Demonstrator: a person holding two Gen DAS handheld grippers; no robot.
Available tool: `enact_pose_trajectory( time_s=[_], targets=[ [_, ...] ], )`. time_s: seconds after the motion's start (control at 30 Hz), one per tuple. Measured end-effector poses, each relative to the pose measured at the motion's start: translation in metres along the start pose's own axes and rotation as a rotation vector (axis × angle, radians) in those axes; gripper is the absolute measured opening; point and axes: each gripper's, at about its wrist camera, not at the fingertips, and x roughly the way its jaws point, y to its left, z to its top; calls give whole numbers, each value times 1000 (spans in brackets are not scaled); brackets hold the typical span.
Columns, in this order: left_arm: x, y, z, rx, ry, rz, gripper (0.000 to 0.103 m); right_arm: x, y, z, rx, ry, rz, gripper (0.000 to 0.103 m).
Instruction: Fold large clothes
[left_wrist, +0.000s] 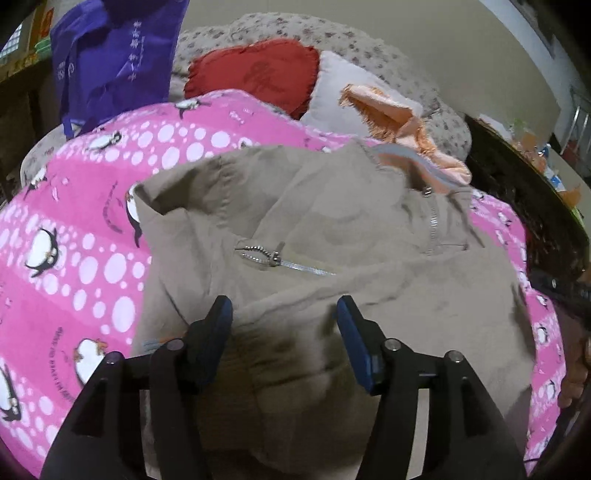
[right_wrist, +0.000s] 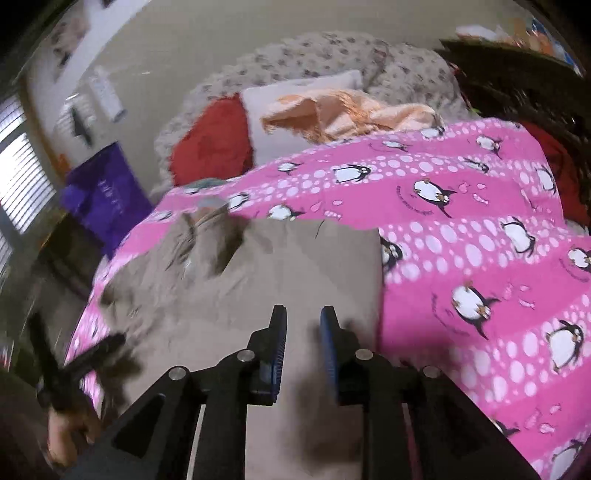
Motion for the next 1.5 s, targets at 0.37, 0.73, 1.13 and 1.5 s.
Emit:
enact_pose_trajectory(
  time_s=[0.37, 0.73, 1.13, 1.5],
  targets=[
    [29, -16, -22, 125, 24, 0, 99, 76, -11, -29, -189, -118, -61, 5],
    [33, -23, -19, 153, 43, 19, 103, -20, 24, -37, -195, -101, 9, 36],
    [35, -27, -21, 177, 47, 59, 103, 24, 2, -116, -143, -7, 19, 33],
    [35, -27, -20, 178, 47, 58, 103, 23, 1, -114, -155, -17, 26, 37]
  ],
)
